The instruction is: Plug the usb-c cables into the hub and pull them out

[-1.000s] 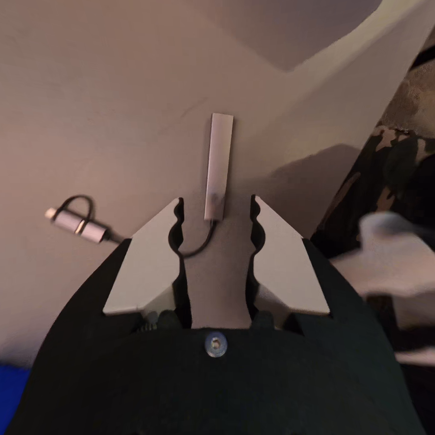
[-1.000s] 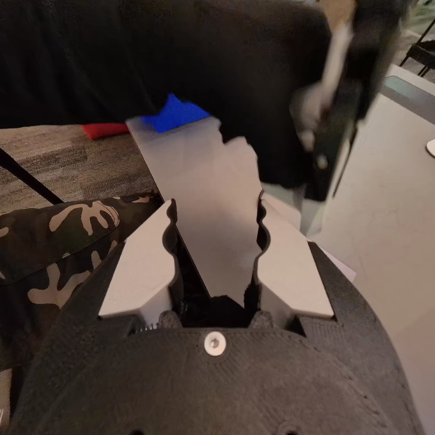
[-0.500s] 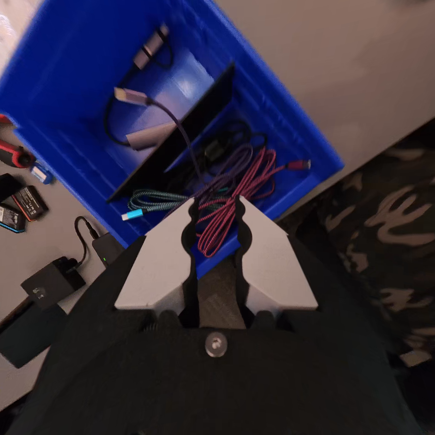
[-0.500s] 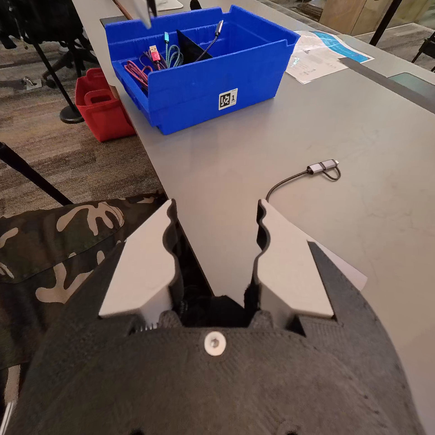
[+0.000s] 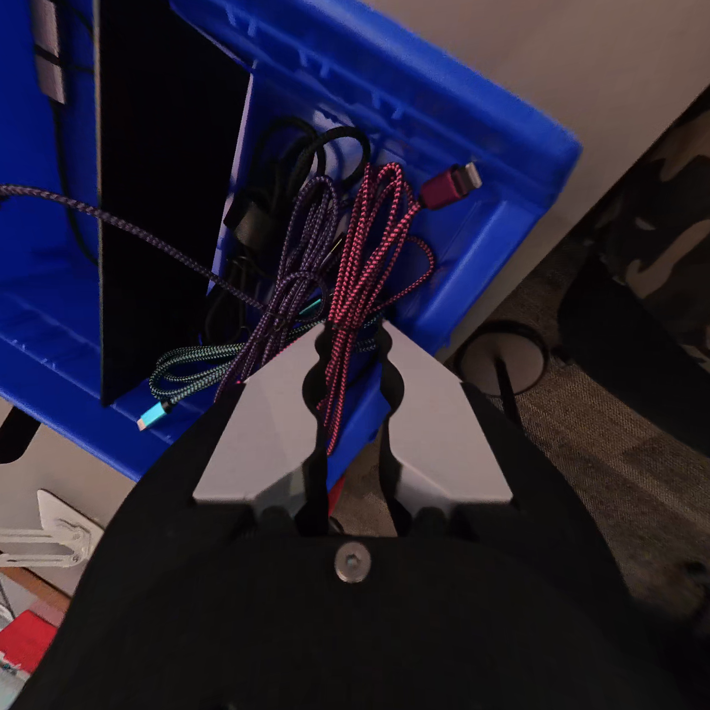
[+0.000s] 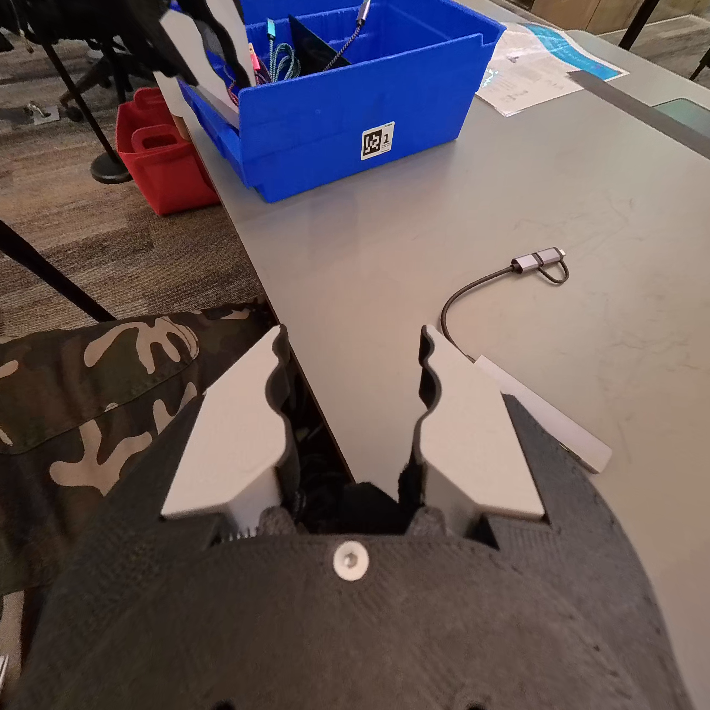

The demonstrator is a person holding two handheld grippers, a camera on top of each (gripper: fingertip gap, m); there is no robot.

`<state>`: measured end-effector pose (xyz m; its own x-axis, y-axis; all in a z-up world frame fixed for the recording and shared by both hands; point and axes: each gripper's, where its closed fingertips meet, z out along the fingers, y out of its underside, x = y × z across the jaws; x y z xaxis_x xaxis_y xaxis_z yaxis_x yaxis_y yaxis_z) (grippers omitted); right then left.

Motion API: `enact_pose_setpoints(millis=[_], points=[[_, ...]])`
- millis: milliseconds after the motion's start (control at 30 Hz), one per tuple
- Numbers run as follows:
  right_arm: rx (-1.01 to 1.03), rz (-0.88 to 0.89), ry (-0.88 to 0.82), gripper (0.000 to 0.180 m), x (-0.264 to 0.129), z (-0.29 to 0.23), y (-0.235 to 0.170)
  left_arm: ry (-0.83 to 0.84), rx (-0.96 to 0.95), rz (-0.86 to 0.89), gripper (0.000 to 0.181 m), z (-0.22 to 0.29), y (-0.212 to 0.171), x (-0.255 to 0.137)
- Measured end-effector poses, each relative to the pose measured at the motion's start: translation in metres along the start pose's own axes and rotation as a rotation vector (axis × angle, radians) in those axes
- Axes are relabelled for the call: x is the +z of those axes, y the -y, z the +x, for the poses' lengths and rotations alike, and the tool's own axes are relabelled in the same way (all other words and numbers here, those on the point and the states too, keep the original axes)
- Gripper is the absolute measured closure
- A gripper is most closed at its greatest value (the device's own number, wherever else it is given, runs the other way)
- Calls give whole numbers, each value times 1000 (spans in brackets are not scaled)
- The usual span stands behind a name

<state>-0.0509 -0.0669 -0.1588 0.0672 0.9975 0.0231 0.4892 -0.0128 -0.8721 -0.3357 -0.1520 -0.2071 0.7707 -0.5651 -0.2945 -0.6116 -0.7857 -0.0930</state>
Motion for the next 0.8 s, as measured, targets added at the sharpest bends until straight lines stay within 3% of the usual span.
enact_pose_setpoints(millis=[200, 367, 600, 800], points=[[1, 5, -2, 113, -1, 1, 1, -30, -3, -51, 163, -5, -4, 17], [2, 9, -4, 113, -3, 3, 2, -37, -5, -48, 169, -6, -9, 3], [5, 15, 1, 113, -3, 2, 3, -13, -77, 135, 171, -20, -5, -44], [12, 15, 0, 113, -2, 2, 3, -36, -228, 455, 171, -39, 11, -103]])
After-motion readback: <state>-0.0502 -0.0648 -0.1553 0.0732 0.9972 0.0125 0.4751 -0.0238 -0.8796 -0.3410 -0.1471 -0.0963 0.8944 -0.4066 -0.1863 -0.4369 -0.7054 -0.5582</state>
